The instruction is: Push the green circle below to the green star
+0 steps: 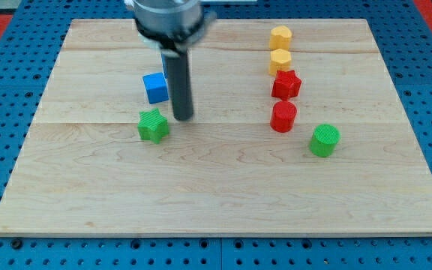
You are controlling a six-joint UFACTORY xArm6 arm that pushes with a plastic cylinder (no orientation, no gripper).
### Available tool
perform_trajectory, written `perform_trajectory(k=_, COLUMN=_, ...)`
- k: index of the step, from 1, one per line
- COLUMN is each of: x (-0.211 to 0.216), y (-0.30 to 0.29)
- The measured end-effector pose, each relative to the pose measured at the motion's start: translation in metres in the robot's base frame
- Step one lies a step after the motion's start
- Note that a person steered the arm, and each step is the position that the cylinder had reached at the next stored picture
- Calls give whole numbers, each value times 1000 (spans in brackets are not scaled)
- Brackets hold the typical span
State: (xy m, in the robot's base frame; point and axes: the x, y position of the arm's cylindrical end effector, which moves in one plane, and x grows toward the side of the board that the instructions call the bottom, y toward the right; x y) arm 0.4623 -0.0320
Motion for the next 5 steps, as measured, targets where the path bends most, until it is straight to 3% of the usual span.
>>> perform_trajectory(k=1, x=70, y=66)
perform_trajectory(k=2, x=108, y=159)
perform_trajectory(k=3, x=79, y=239)
perform_trajectory(k=4, x=52, y=249)
perform_trajectory(k=5, x=24, y=223)
